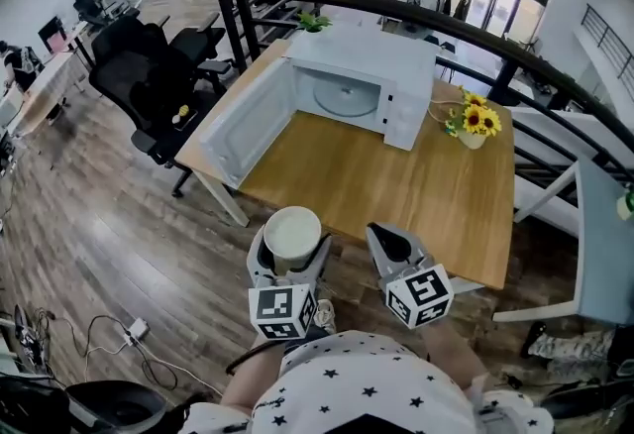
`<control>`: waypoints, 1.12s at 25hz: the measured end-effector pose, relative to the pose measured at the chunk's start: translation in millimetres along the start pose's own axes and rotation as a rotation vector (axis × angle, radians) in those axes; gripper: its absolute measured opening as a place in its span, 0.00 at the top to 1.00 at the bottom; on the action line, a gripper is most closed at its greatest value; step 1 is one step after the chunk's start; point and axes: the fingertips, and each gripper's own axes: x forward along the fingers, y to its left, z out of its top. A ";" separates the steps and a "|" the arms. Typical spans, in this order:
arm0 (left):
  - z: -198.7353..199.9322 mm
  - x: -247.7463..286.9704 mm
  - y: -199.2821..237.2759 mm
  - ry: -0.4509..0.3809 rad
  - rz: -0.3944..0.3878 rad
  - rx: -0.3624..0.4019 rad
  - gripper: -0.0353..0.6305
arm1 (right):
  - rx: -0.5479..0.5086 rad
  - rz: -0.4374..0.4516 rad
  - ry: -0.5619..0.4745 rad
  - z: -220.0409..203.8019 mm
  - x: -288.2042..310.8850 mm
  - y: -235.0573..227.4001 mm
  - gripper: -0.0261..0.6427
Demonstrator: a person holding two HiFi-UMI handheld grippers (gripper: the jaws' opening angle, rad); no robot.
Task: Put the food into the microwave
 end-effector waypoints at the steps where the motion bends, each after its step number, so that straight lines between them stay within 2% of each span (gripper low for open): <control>1: 2.0 8.5 5.9 0.001 -0.003 0.000 0.21 | 0.001 -0.003 0.001 1.5 9.9 -3.5 0.95; 15: 16.2 91.5 78.0 0.010 -0.032 -0.009 0.21 | -0.010 -0.048 0.008 15.5 109.6 -30.3 0.95; 28: 9.1 144.2 98.9 0.035 -0.066 0.002 0.21 | -0.001 -0.085 0.047 9.1 140.0 -46.7 0.95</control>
